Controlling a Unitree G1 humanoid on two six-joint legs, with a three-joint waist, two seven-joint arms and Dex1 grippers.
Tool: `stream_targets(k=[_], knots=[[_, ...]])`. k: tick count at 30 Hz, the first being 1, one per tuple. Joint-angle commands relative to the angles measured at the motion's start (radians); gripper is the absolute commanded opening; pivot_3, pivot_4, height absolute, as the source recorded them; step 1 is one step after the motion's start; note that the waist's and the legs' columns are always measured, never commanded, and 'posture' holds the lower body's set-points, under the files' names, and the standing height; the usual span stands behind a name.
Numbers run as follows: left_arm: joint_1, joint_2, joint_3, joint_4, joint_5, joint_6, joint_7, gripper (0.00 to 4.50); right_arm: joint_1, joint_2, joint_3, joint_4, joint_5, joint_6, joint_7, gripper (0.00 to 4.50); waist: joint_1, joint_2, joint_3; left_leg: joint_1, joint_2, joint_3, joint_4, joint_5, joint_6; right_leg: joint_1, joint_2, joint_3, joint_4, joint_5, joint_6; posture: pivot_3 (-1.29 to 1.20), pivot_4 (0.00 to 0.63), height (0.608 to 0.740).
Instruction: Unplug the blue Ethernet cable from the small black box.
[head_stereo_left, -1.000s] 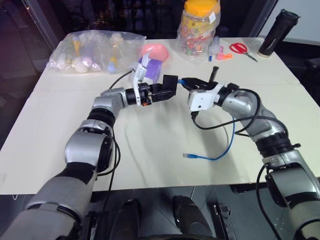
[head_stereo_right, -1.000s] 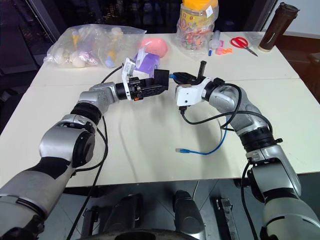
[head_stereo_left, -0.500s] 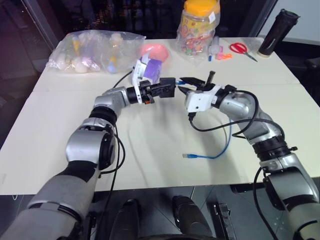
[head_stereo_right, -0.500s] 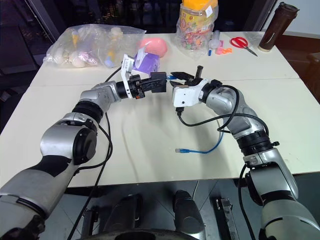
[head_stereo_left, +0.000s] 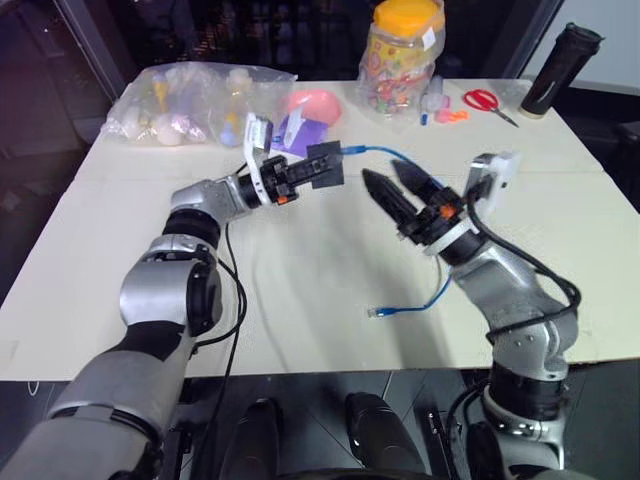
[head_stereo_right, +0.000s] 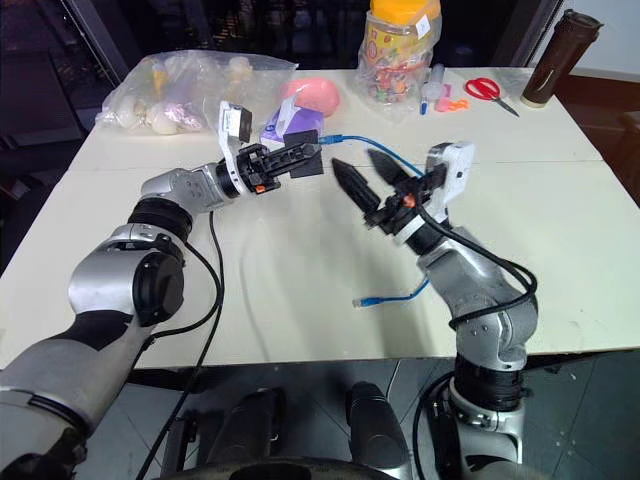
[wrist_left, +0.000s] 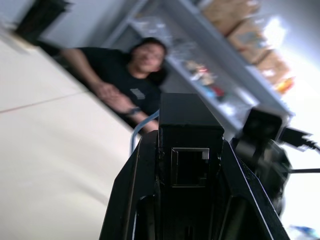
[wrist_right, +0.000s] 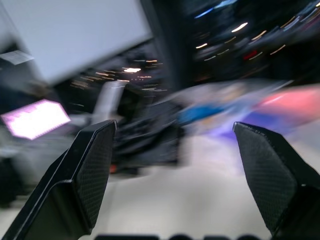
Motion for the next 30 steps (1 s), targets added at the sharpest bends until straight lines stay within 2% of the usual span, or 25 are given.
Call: stream_targets(k=[1, 10, 24, 27, 30], knots=[[0.017, -0.022, -0.002, -0.092, -0.042, 0.076, -0.032, 0.54, -0.007, 0.038, 0.002, -0.026, 0.093, 0.014, -0.072, 3.89, 0.003, 0.000, 0.000, 0.000, 0.000, 0.000, 0.000, 0.000, 0.000, 0.000, 0.000, 0.000, 0.000, 0.000, 0.000, 0.00, 0.150, 0.739], [0.085, -0.052, -0.015, -0.246, -0.097, 0.198, -0.008, 0.54, -0.053, 0.079, -0.024, 0.067, 0.165, -0.065, -0.113, 3.89, 0.003, 0.000, 0.000, -0.001, 0.000, 0.000, -0.001, 0.000, 0.000, -0.001, 0.000, 0.000, -0.001, 0.000, 0.000, 0.00, 0.150, 0.739], [0.145, -0.055, -0.032, -0.348, -0.145, 0.249, 0.036, 0.54, -0.058, 0.091, 0.025, 0.118, 0.197, -0.106, -0.112, 3.89, 0.003, 0.000, 0.000, -0.001, 0.000, 0.000, -0.001, 0.000, 0.000, -0.001, 0.000, 0.000, -0.001, 0.000, 0.000, 0.00, 0.150, 0.739], [0.153, -0.054, -0.040, -0.360, -0.153, 0.254, 0.037, 0.54, -0.064, 0.100, 0.030, 0.130, 0.194, -0.121, -0.111, 3.07, 0.003, 0.000, 0.000, -0.001, 0.000, 0.000, -0.001, 0.000, 0.000, -0.001, 0.000, 0.000, -0.001, 0.000, 0.000, 0.00, 0.150, 0.739], [0.159, -0.053, -0.047, -0.369, -0.160, 0.255, 0.042, 0.54, -0.063, 0.102, 0.032, 0.133, 0.200, -0.136, -0.108, 1.53, 0.003, 0.000, 0.000, -0.001, 0.000, 0.000, -0.001, 0.000, 0.000, -0.001, 0.000, 0.000, -0.001, 0.000, 0.000, 0.00, 0.150, 0.739]])
